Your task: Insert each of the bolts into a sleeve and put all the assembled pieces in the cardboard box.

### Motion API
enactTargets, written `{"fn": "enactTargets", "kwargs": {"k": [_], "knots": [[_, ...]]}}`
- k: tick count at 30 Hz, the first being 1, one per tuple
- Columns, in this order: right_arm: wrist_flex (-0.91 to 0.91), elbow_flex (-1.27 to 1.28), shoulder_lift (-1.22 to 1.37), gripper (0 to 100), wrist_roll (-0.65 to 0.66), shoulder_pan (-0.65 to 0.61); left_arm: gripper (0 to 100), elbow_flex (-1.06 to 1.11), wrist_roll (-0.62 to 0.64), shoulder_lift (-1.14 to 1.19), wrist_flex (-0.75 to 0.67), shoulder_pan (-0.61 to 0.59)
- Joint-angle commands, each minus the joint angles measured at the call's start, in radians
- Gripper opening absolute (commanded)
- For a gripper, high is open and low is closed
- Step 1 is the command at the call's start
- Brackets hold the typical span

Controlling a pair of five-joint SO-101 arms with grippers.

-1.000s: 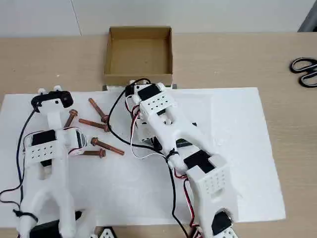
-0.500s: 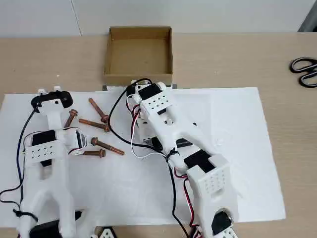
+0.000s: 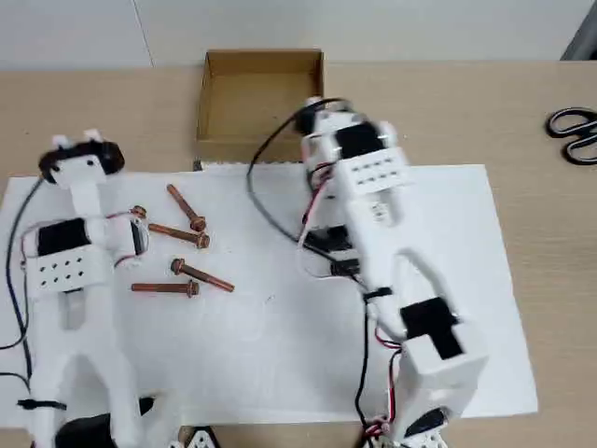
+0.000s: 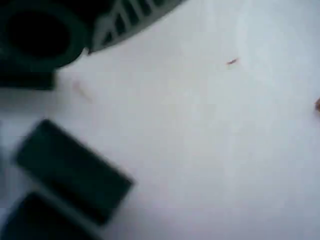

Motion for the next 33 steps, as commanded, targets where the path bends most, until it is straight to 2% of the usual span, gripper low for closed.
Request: {"fn": "enactTargets", "kwargs": {"k": [1, 7, 13, 16, 18, 20, 26, 33], "knots": [[0.018, 0.015, -0.094, 0.4, 0.014, 0.091, 4, -0.125, -0.003, -0.003, 0.069, 0.064], [0.016, 0.138, -0.183, 0.4, 0.015, 0.196, 4, -0.143, 0.031, 0.0, 0.126, 0.199], [0.012, 0.313, -0.278, 0.4, 0.015, 0.278, 4, -0.174, 0.066, 0.167, 0.132, 0.183], [0.012, 0.41, -0.325, 0.4, 0.015, 0.312, 4, -0.249, 0.195, 0.288, 0.172, 0.161], [0.01, 0.47, -0.361, 0.4, 0.015, 0.335, 4, -0.317, 0.203, 0.365, 0.212, 0.144], [0.01, 0.509, -0.394, 0.4, 0.038, 0.355, 4, -0.383, 0.109, 0.427, 0.229, 0.12], [0.01, 0.535, -0.472, 0.4, 0.252, 0.414, 4, -0.538, -0.158, 0.516, 0.206, 0.025], [0.012, 0.535, -0.524, 0.4, 0.273, 0.42, 8, -0.619, -0.42, 0.585, 0.189, -0.044]]}}
